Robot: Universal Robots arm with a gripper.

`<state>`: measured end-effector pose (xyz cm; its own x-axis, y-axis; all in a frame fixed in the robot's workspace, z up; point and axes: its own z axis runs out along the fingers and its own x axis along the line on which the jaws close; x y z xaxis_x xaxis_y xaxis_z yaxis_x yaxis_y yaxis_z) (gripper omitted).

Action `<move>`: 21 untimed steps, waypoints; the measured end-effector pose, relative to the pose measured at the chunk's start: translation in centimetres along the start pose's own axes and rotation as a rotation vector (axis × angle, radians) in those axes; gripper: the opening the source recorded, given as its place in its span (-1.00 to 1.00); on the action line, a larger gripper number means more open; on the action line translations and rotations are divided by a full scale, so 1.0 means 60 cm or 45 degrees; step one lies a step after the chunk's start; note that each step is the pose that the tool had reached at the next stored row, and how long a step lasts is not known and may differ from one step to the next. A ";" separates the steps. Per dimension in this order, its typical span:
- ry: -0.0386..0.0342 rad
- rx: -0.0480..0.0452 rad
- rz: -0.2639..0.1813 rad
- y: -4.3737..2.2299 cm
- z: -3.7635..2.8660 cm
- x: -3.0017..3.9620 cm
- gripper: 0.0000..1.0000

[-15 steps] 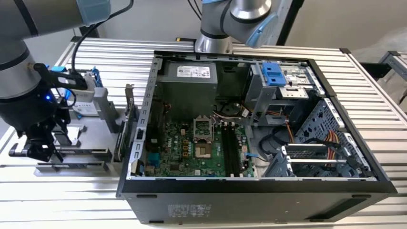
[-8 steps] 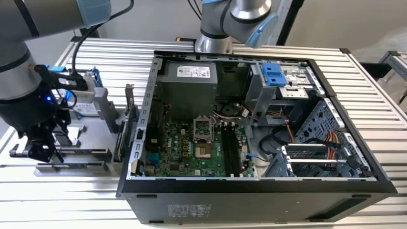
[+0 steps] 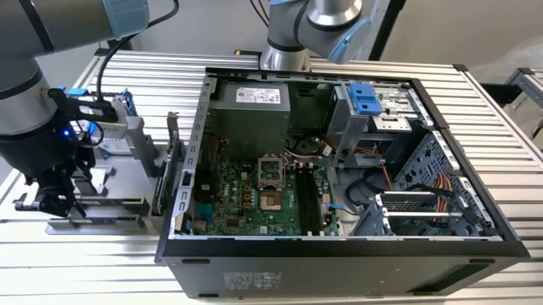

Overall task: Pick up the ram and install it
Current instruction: 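Pick up the ram and move it above insertion slot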

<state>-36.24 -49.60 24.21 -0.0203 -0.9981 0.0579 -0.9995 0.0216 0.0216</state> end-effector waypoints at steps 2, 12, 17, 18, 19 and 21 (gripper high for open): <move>0.0000 0.000 0.000 0.000 0.000 0.000 1.00; 0.0000 0.000 0.000 -0.001 0.002 0.000 1.00; 0.0000 0.000 0.000 -0.001 0.005 0.000 1.00; -0.0001 0.000 0.000 -0.001 0.006 0.000 1.00; -0.0001 0.000 0.000 -0.001 0.007 0.000 1.00; 0.0000 0.000 0.000 -0.001 0.008 0.001 1.00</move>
<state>-36.20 -49.67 23.71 -0.0202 -0.9981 0.0579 -0.9995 0.0214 0.0217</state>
